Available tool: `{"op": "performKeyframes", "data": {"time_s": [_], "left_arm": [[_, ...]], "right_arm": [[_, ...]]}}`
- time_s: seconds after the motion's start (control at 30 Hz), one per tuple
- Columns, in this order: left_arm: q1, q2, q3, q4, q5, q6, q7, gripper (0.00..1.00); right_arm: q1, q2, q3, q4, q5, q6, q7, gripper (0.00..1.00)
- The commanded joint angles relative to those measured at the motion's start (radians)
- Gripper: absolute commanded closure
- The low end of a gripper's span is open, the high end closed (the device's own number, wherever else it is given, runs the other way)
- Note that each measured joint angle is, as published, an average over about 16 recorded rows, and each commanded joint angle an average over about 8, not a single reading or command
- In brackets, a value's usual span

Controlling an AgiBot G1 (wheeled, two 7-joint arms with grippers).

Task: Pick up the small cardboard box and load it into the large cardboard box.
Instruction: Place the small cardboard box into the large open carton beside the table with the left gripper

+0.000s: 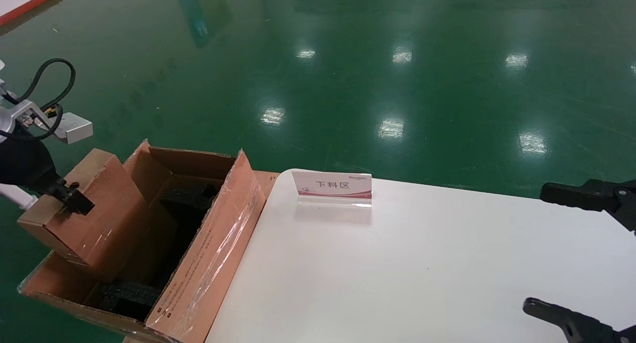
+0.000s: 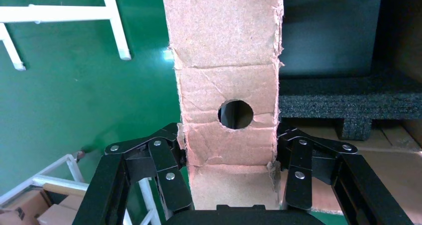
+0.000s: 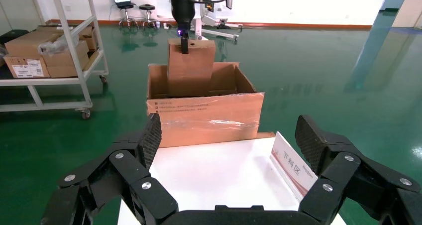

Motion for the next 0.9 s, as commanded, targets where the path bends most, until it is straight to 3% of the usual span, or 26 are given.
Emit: {"op": "performKeyframes", "data": {"time_s": [0.03,0.53,0.9], "left_arm": [[0.003,-0.004,0.004,-0.022,0.008,-0.009,-0.022,1.00],[0.001,-0.058,0.026,-0.198,0.073,-0.078,-0.183,1.00],[0.014,-0.073,0.032,-0.242,0.096,-0.120,-0.245,1.00]], "right_arm": [[0.000,0.000,0.000,0.000,0.000,0.000,0.000,0.00],[0.000,0.000,-0.001,0.000,0.001,0.000,0.000,0.00],[0.000,0.001,-0.001,0.000,0.001,0.001,-0.001,0.00]]}}
